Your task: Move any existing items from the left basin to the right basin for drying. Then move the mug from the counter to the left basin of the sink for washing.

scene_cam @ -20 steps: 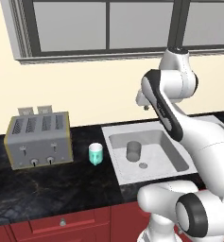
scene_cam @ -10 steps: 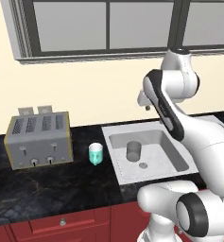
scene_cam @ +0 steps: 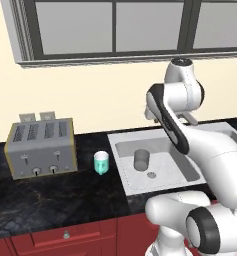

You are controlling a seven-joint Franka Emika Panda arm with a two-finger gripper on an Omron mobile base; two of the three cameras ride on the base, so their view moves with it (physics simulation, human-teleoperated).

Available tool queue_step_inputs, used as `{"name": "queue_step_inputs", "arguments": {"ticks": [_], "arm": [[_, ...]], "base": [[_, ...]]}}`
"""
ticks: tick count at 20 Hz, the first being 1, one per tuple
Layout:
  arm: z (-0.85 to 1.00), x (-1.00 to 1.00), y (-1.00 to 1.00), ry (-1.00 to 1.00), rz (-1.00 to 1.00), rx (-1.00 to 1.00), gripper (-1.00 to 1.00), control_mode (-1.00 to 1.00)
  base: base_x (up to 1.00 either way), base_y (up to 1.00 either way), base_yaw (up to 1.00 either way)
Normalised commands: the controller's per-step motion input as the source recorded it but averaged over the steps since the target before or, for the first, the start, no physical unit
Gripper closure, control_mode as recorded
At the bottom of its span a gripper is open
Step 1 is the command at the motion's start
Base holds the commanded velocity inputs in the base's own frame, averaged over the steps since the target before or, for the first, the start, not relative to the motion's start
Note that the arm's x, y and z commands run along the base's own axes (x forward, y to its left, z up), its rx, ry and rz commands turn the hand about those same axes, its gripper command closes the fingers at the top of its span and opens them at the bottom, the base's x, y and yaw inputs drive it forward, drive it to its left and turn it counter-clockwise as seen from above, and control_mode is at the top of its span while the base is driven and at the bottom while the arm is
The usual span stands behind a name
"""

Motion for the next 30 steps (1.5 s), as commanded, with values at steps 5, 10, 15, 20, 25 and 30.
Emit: {"name": "queue_step_inputs", "arguments": {"ticks": [5, 10, 15, 20, 25, 30], "arm": [[-0.3, 0.0, 0.0, 0.01, 0.0, -0.01, -1.0, -1.0], [-0.26, 0.0, 0.0, 0.03, 0.0, 0.0, -1.0, -1.0], [-0.3, 0.09, 0.0, 0.03, 0.0, 0.0, -1.0, -1.0], [-0.32, 0.22, 0.0, 0.01, -0.01, -0.01, -1.0, -1.0], [-0.26, 0.24, -0.01, 0.0, -0.02, -0.03, -1.0, -1.0], [-0.1, 0.1, -0.01, 0.0, -0.01, 0.0, -1.0, -1.0]], "base": [[0.0, 0.0, 0.0], [0.0, 0.0, 0.0], [0.0, 0.0, 0.0], [0.0, 0.0, 0.0], [0.0, 0.0, 0.0], [0.0, 0.0, 0.0]]}}
